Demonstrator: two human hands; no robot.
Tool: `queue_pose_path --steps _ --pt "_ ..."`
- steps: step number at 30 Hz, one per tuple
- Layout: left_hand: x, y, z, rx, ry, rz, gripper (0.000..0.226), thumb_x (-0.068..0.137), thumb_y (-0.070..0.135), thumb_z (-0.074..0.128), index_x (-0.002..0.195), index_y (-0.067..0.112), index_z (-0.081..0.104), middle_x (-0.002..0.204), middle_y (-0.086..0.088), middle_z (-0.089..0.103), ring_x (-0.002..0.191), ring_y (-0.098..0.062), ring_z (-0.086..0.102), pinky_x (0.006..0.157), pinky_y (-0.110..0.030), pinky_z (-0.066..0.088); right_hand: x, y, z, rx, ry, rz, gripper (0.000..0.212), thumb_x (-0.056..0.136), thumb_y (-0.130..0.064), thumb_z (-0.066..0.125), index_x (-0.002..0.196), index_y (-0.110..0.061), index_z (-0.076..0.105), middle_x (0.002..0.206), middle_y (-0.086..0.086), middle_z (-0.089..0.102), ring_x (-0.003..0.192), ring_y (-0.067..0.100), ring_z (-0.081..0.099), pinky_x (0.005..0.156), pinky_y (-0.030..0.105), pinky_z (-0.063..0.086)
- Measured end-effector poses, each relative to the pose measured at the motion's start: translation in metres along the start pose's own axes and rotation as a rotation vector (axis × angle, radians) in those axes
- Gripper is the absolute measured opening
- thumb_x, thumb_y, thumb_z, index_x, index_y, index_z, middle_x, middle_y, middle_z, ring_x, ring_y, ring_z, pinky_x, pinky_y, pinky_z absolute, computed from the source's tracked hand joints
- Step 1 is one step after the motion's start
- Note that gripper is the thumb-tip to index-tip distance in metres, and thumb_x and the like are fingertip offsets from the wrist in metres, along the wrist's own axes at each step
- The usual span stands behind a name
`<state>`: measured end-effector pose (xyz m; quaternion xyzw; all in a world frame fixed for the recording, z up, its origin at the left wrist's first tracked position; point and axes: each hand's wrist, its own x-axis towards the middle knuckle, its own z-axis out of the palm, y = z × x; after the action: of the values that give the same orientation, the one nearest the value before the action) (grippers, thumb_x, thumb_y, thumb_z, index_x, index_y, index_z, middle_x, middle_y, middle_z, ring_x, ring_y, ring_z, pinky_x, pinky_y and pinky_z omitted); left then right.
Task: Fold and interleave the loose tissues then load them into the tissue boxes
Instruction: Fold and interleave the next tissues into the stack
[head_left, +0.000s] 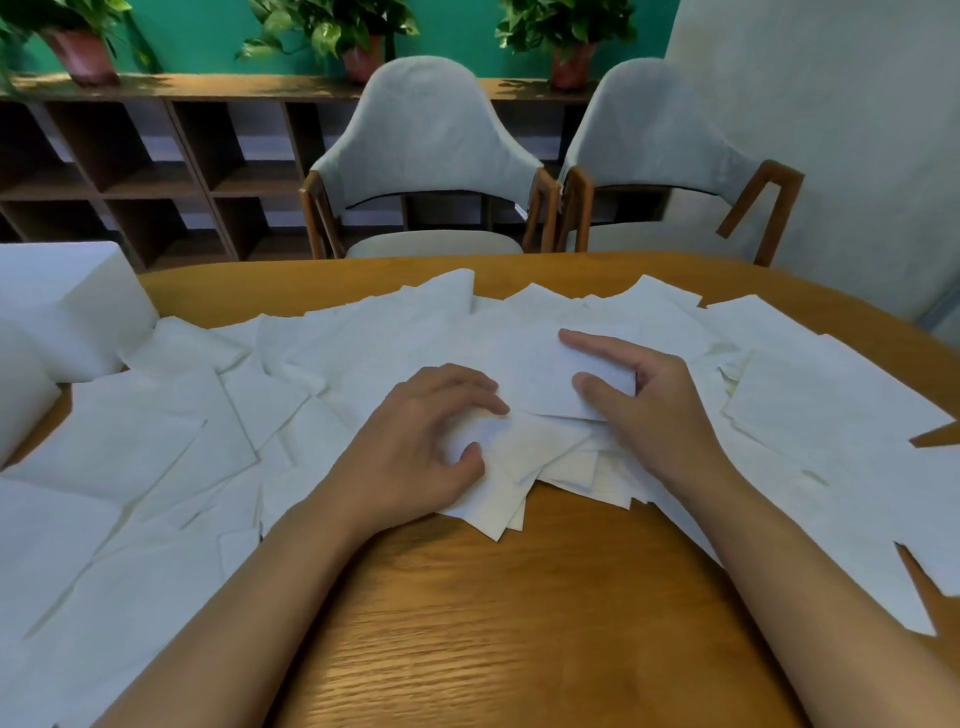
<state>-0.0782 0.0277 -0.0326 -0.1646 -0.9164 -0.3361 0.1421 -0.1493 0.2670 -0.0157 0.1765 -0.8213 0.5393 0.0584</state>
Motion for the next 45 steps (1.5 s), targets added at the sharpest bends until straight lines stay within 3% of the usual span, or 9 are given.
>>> queue_pose_path --steps 5,15,19,21,26,32,34,37,45 --pt "-0.001 -0.006 0.006 0.078 -0.028 0.062 0.032 0.091 0.034 0.069 0.123 0.036 0.073 0.137 0.021 0.058 0.132 -0.003 0.049 0.106 -0.039 0.045 0.002 0.004 -0.002 -0.075 0.061 0.029 0.041 0.092 -0.018 0.071 0.129 -0.035 0.067 0.135 -0.022 0.057 0.124 -0.004 0.049 0.105 0.022 0.045" --pt "-0.003 -0.002 0.008 0.076 0.114 0.116 0.016 0.094 0.015 0.072 0.106 0.026 0.073 0.107 0.016 0.069 0.105 -0.006 0.062 0.087 -0.038 0.054 0.002 0.002 -0.001 0.009 0.144 -0.003 0.032 0.098 -0.011 0.06 0.12 -0.031 0.073 0.125 -0.024 0.065 0.12 -0.01 0.053 0.095 0.0 0.039" --pt "-0.008 0.003 0.001 0.021 0.167 0.063 0.022 0.091 0.009 0.076 0.103 0.027 0.071 0.103 0.019 0.068 0.103 0.0 0.061 0.095 -0.032 0.046 -0.001 -0.002 -0.002 0.058 0.081 -0.015 0.033 0.098 -0.008 0.058 0.112 -0.034 0.074 0.117 -0.029 0.067 0.115 -0.013 0.054 0.093 0.0 0.04" --pt "-0.008 0.007 -0.003 -0.001 0.195 0.042 0.017 0.095 0.015 0.073 0.105 0.029 0.073 0.105 0.021 0.069 0.107 0.0 0.062 0.102 -0.034 0.038 -0.004 -0.006 -0.001 0.059 0.005 -0.057 0.022 0.098 -0.022 0.061 0.112 -0.032 0.075 0.116 -0.026 0.07 0.117 -0.01 0.056 0.094 0.002 0.039" --pt "-0.006 0.012 -0.009 -0.048 0.211 -0.004 0.016 0.097 0.032 0.073 0.113 0.034 0.075 0.109 0.025 0.071 0.106 0.002 0.06 0.1 -0.033 0.04 -0.017 -0.018 0.007 0.063 -0.158 -0.119 0.035 0.085 -0.06 0.063 0.109 -0.037 0.073 0.112 -0.029 0.069 0.112 -0.004 0.06 0.086 0.008 0.045" --pt "-0.006 0.016 -0.019 -0.17 0.226 -0.103 0.039 0.085 0.042 0.083 0.122 0.036 0.072 0.105 0.02 0.074 0.102 -0.003 0.068 0.093 -0.023 0.055 -0.019 -0.022 0.016 0.118 -0.012 -0.023 0.015 0.073 -0.041 0.077 0.087 -0.039 0.074 0.092 -0.035 0.069 0.097 -0.009 0.063 0.076 0.013 0.053" --pt "-0.005 0.015 -0.027 -0.231 0.216 -0.138 0.04 0.083 0.037 0.084 0.121 0.034 0.072 0.098 0.018 0.076 0.102 -0.003 0.07 0.093 -0.016 0.053 -0.017 -0.021 0.013 0.184 -0.001 0.008 0.018 0.076 -0.039 0.077 0.091 -0.03 0.078 0.095 -0.023 0.074 0.098 0.001 0.067 0.079 0.021 0.056" --pt "-0.003 0.015 -0.039 -0.358 0.182 -0.187 0.035 0.082 0.03 0.084 0.115 0.031 0.074 0.088 0.011 0.078 0.094 -0.007 0.073 0.089 -0.024 0.057 -0.017 -0.023 0.011 0.269 -0.073 0.032 0.023 0.078 -0.036 0.075 0.098 -0.025 0.078 0.103 -0.012 0.075 0.1 0.01 0.069 0.076 0.026 0.059" --pt "-0.003 0.016 -0.037 -0.361 0.137 -0.228 0.045 0.081 0.037 0.083 0.124 0.039 0.068 0.088 0.01 0.078 0.095 -0.011 0.073 0.083 -0.034 0.06 -0.021 -0.019 0.027 0.163 -0.222 -0.006 0.058 0.075 -0.055 0.075 0.13 -0.051 0.057 0.128 -0.032 0.053 0.117 -0.002 0.054 0.086 0.022 0.057"
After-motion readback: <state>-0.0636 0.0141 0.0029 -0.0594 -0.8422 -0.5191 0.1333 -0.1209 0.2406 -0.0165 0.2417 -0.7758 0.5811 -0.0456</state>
